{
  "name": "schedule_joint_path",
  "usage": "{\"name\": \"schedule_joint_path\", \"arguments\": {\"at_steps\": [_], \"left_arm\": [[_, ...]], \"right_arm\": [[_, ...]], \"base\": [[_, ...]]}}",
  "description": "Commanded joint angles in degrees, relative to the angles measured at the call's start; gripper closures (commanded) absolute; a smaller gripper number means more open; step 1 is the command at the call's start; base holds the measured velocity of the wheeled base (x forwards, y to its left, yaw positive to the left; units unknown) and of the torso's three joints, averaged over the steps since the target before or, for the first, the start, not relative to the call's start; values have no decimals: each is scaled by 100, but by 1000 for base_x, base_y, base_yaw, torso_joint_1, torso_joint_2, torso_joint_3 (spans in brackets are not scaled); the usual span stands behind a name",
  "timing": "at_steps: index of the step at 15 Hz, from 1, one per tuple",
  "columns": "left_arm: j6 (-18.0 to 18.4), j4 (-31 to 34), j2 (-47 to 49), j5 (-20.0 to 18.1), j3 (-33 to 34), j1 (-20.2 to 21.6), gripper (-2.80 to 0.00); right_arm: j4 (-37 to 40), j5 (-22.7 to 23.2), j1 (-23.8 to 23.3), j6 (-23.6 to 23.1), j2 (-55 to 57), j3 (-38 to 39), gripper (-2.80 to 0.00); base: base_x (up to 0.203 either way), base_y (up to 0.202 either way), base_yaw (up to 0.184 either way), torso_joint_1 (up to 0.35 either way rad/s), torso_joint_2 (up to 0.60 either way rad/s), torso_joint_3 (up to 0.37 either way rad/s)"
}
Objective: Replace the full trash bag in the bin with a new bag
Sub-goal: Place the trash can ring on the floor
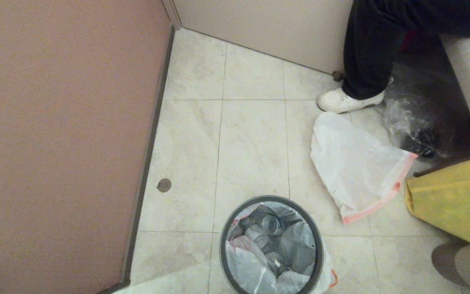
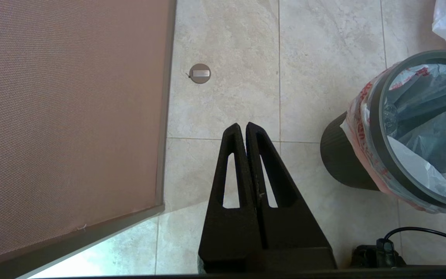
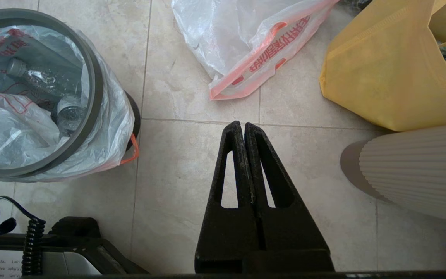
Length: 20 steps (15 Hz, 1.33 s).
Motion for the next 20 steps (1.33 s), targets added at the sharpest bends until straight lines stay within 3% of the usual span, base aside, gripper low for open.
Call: {"name": "schedule_joint_path", "arguments": {"at_steps": [1, 11, 17, 20], "left_arm": [[-2, 8, 7, 0, 0, 2, 0], [-2, 2, 7, 0, 0, 2, 0], [-2, -1, 7, 0, 0, 2, 0], [-2, -1, 7, 0, 0, 2, 0]], "right_arm": [[2, 2, 2, -4, 9, 0, 0], [2, -7, 2, 69, 9, 0, 0], [-7, -15, 2, -133, 8, -4, 0], [167, -84, 2, -133, 130, -790, 0]], "base": [[0, 0, 0, 0, 0, 0], [0, 0, 0, 0, 0, 0], [0, 0, 0, 0, 0, 0], [0, 0, 0, 0, 0, 0]]}}
